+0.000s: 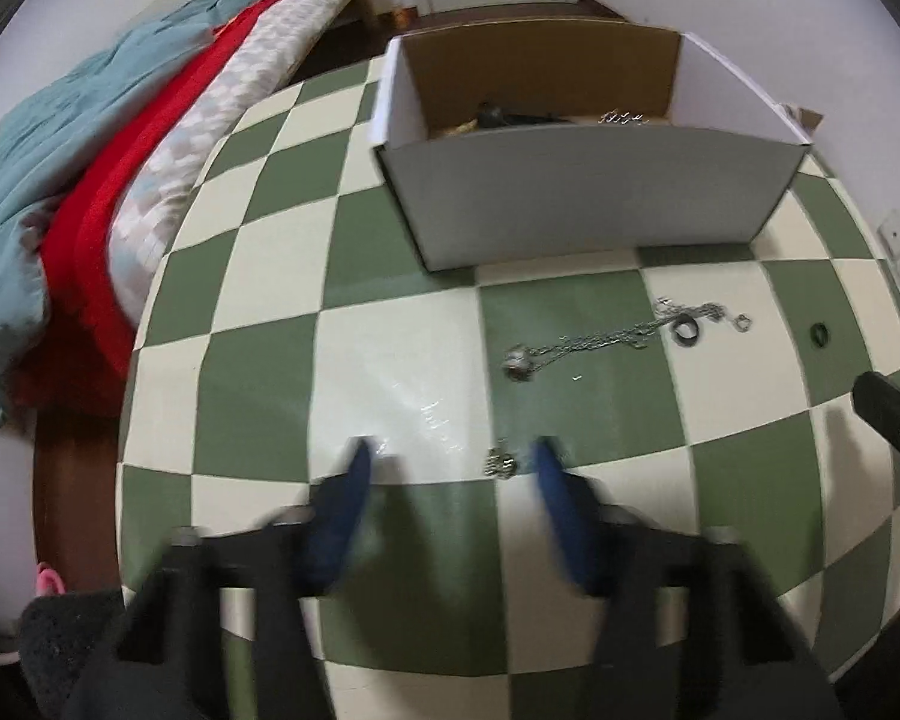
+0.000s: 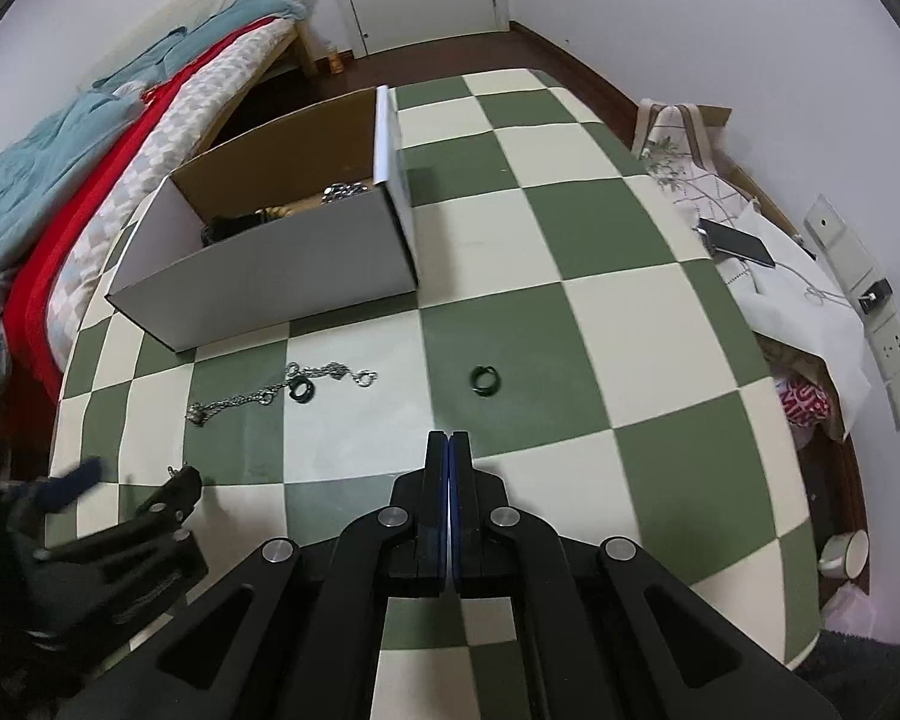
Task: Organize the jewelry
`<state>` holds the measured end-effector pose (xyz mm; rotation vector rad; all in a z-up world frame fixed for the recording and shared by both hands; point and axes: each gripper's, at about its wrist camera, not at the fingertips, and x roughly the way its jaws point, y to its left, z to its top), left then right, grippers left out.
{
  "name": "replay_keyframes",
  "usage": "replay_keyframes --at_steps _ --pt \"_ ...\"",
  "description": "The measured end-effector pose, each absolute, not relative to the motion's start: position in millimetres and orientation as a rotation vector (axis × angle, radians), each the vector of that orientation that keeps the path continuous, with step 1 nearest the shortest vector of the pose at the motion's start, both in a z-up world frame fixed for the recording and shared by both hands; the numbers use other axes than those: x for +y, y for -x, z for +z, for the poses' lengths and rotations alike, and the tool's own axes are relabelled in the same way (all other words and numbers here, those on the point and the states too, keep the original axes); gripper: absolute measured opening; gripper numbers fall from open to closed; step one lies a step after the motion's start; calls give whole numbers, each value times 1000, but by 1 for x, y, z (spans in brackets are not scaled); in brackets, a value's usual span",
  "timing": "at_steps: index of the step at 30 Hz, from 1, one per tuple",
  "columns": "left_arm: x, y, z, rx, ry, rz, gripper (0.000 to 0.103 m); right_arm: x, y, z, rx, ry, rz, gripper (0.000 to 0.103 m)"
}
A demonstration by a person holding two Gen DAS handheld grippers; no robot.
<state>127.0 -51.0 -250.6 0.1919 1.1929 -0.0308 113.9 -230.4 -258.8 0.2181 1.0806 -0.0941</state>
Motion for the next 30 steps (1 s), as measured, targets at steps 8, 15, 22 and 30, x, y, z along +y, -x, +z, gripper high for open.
replay_keyframes --at_steps 8,15,22,30 --pt "-53 -125 -237 1156 -180 -47 6 -223 -115 -245 1054 -218 -67 0" --pt "-38 -124 -213 1118 -132 -48 6 -224 -112 -232 1025 -253 -60 0" --pt "10 -128 -168 1053 -24 -8 6 -231 -109 -213 980 -298 -55 0" --pt "39 -131 -146 1042 57 10 6 -236 -106 -203 961 -350 -35 0"
